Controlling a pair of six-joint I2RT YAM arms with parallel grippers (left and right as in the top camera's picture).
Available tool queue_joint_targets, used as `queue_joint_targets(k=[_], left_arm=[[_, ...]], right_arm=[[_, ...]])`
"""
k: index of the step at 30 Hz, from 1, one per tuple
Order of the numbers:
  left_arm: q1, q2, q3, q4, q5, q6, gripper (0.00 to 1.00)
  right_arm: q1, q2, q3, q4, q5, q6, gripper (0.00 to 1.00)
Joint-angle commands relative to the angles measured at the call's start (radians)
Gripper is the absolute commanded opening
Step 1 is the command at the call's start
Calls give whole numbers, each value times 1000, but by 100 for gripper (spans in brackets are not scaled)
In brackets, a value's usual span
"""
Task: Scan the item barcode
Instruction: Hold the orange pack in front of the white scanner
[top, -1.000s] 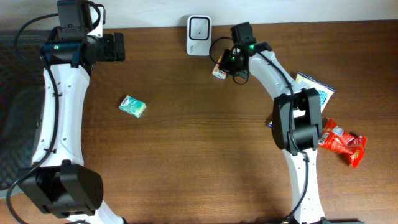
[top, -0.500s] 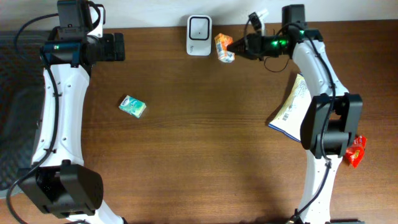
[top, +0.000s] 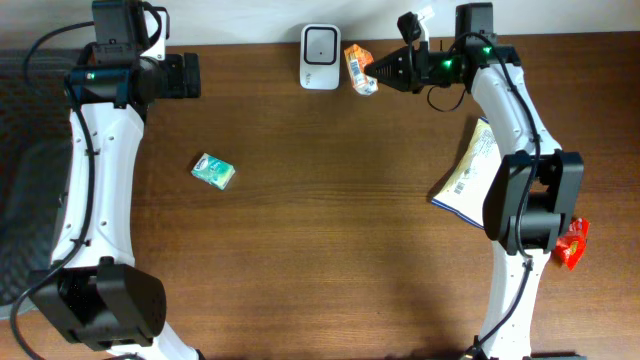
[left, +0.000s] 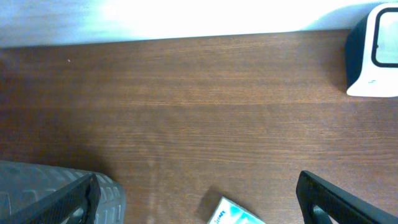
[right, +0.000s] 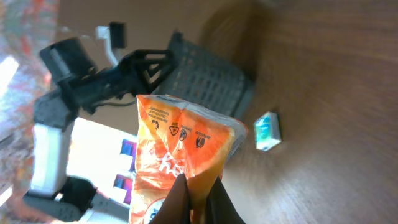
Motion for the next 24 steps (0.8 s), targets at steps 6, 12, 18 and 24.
queue_joint_targets(k=[6,12,18,24], left_arm=[[0,-20,2,2,10,-3,99],[0,-20,2,2,10,-3,99],[0,-20,2,2,10,-3,99],[0,-20,2,2,10,-3,99]], right_arm=[[153,-39,173,-56,759,102,4],[318,-39,331,-151,1451,-117,4],[433,45,324,121,1953,-594,4],[439,175,324,302,1978,-966,4]])
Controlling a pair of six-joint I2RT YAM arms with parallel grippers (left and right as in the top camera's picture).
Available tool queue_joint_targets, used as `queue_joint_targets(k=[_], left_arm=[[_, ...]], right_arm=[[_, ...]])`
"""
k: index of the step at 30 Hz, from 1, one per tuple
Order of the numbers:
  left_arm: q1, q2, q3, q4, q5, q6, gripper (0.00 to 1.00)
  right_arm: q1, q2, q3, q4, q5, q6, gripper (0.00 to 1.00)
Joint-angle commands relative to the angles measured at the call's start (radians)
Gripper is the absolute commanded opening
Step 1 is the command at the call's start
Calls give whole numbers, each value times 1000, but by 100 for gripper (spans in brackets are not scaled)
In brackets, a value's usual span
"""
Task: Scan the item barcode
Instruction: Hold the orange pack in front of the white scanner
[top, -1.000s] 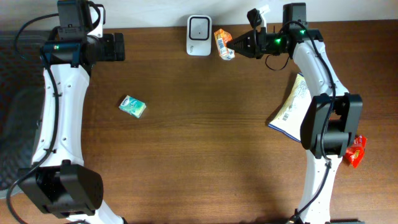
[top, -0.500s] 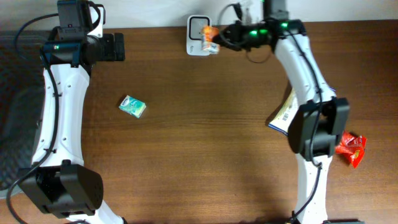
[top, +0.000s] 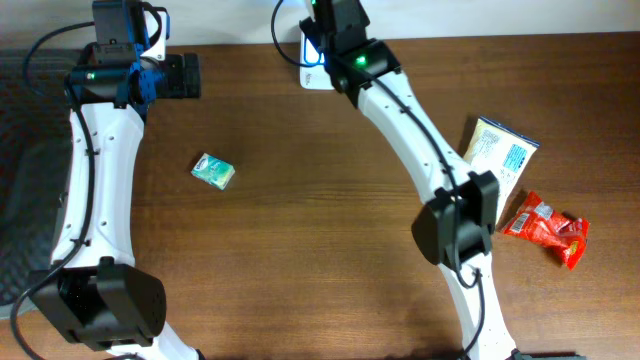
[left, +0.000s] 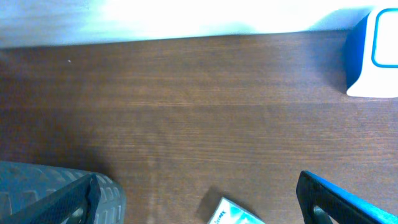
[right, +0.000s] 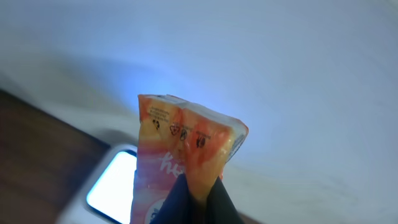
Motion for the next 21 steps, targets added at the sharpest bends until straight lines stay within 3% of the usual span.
queue_joint_targets(k=[1,12,21], left_arm=[[1,-20,2,2,10,-3,99],[1,-20,2,2,10,-3,99],[1,-20,2,2,10,-3,99]], right_arm=[[-6,111,3,18,97,-291,4],[-10,167,2,40,19,-415,4],[-10,178,-2,77,16,-417,4]])
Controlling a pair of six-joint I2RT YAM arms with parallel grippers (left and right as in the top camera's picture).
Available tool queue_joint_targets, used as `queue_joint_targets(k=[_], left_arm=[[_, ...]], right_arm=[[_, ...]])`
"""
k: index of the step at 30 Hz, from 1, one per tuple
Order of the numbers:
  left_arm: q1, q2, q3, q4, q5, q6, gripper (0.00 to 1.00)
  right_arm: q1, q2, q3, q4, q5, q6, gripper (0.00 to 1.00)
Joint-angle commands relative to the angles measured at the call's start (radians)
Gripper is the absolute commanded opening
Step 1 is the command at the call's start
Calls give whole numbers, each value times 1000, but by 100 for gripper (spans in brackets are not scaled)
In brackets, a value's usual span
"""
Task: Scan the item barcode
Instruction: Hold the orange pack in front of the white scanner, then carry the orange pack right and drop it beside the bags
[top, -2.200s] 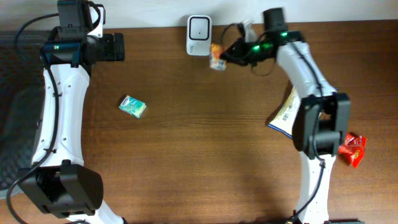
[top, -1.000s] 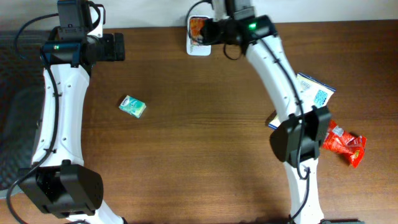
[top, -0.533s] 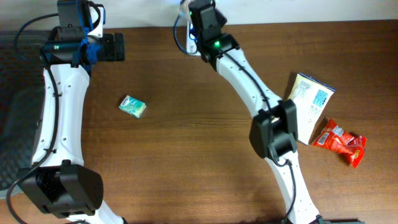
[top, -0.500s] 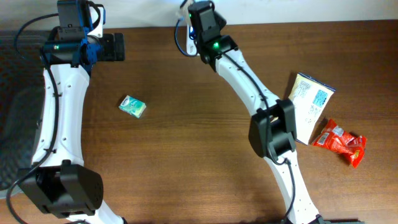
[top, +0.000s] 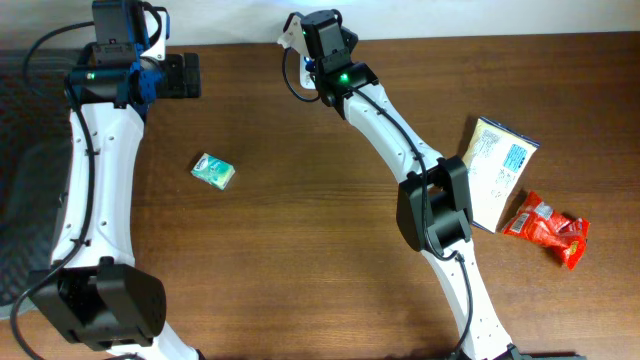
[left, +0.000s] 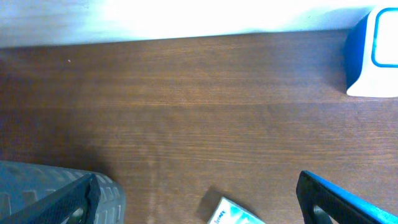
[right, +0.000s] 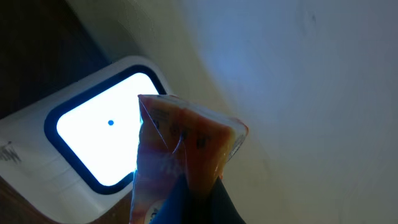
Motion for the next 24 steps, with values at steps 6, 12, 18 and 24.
queue_joint_targets(k=[6,12,18,24], left_arm=[[0,-20,2,2,10,-3,99],[0,-20,2,2,10,-3,99],[0,-20,2,2,10,-3,99],[0,-20,2,2,10,-3,99]], right_arm=[[-2,5,3,19,-13,29,4],[-4,-119,3,-73,-154,322,4],[-42,-343,3,-406,-385,772,4],[-182,-440,3,-961,-419,1069,4]])
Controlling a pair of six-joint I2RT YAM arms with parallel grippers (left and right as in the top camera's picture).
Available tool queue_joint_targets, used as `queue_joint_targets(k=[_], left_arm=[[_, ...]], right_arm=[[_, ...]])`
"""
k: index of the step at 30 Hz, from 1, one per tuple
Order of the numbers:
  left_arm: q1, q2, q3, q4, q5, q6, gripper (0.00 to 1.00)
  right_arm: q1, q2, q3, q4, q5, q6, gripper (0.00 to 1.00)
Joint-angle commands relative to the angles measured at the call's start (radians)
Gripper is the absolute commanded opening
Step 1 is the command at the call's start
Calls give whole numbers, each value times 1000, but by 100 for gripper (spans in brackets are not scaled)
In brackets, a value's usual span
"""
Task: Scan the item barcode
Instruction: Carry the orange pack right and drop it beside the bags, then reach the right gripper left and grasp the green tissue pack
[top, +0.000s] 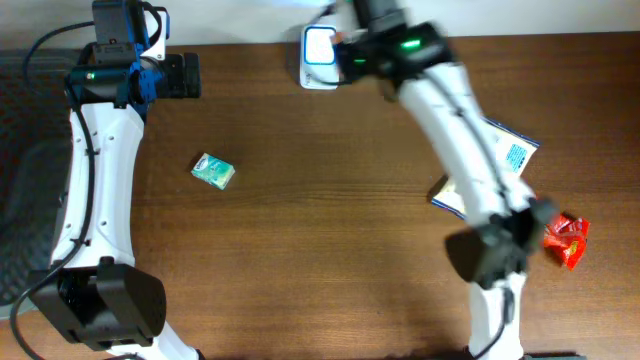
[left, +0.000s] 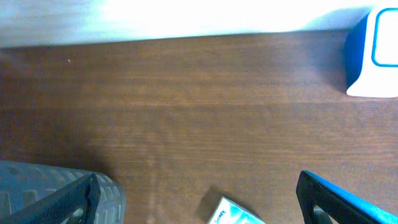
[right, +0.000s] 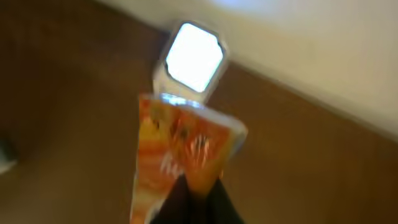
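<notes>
My right gripper is shut on the lower end of an orange snack packet. The packet stands upright in the right wrist view, with the white barcode scanner behind it, its window lit. In the overhead view the right arm is blurred. Its gripper holds the packet just right of the scanner at the table's far edge. My left gripper is open at the far left with nothing in it. Its fingers frame bare table, and the scanner sits at the right edge.
A teal packet lies on the left half of the table, its corner showing in the left wrist view. A yellow-white bag and a red packet lie at the right, by the right arm's base. A white wall borders the far edge.
The right gripper has drawn back with the orange packet. The scanner's window filled much of the right wrist view then and is small and farther off now. The left arm has not moved.
The right gripper first held the orange packet just right of the scanner. Then it was over the scanner by the wall, then close up against the lit window. Now it holds the packet farther back. The left arm stayed still and open throughout.
</notes>
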Motion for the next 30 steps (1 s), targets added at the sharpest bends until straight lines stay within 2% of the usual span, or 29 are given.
queue_joint_targets(k=[1,4,10,13,14,16,18,20,23,25,26,28,30], left_arm=[[0,-20,2,3,10,-3,99],[0,-20,2,3,10,-3,99],[0,-20,2,3,10,-3,99],[0,-20,2,3,10,-3,99],[0,-20,2,3,10,-3,99],[0,-20,2,3,10,-3,99],[0,-20,2,3,10,-3,99],[0,-20,2,3,10,-3,99],[0,-20,2,3,10,-3,99],[0,-20,2,3,10,-3,99],[0,-20,2,3,10,-3,99],[0,-20,2,3,10,-3,99],[0,-20,2,3,10,-3,99]], right_arm=[[-124,-3,-6,-240,-41,288,4],[-215,27,-74,-385,-42,337,4],[-342,44,-381,-302,-45,337,5],[-372,44,-465,-279,-45,336,19],[-375,44,-469,-282,-45,335,23],[-377,43,-461,-282,-46,332,38],[-377,39,-427,-282,-92,284,46],[-377,33,-359,-283,-179,247,51],[-358,30,-250,-268,-332,212,54],[-321,30,-211,-194,-471,208,61],[-301,30,-211,-148,-536,208,70],[-230,40,-222,15,-684,220,99],[-153,59,-242,171,-707,274,99]])
